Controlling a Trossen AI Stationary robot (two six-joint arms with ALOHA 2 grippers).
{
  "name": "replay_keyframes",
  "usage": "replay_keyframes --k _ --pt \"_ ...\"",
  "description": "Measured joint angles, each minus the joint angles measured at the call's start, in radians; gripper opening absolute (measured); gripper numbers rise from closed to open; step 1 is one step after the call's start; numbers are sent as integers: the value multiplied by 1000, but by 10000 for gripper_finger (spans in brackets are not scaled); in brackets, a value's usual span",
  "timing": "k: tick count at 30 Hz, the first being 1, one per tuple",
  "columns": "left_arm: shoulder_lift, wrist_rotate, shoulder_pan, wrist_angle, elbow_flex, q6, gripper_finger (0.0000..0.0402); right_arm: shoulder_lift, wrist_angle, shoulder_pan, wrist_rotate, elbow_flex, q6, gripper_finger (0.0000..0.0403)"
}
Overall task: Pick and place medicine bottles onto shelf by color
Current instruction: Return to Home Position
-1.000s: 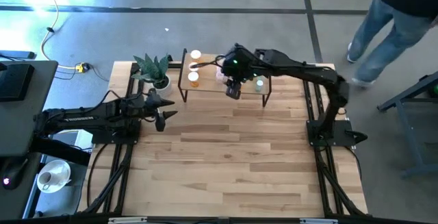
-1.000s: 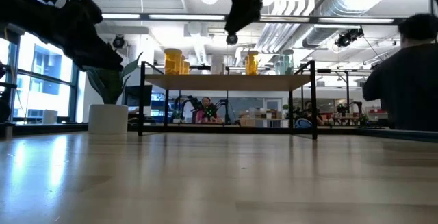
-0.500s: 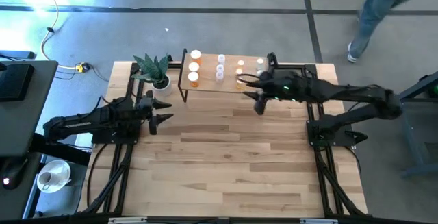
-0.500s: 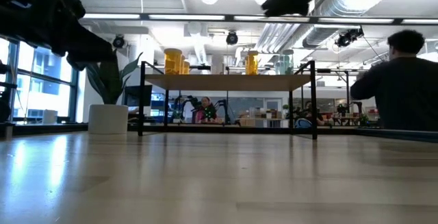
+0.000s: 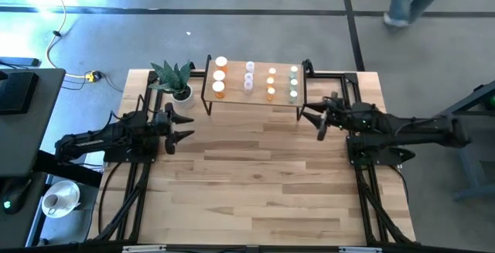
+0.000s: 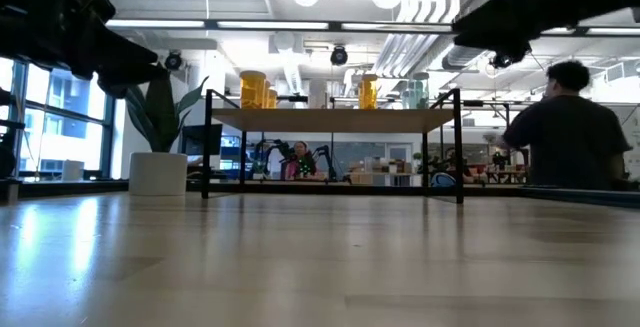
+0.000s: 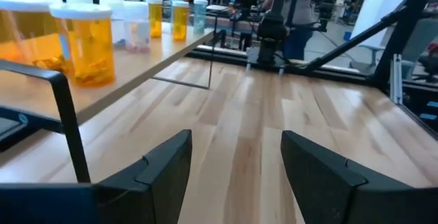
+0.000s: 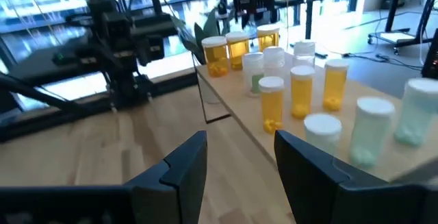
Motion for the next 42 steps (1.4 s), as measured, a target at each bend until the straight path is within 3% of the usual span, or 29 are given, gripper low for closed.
replay_keyframes --k 15,30,36,42 --pt "0 -60 0 21 0 56 213 -269 20 16 -14 -217 19 162" --pt "0 -60 0 21 0 56 213 -286 12 15 -39 -340 90 162" --pt "0 -60 0 21 1 56 213 -287 87 15 -32 -375 45 162" --pt "0 -60 0 21 1 56 213 -285 56 10 103 -383 64 162"
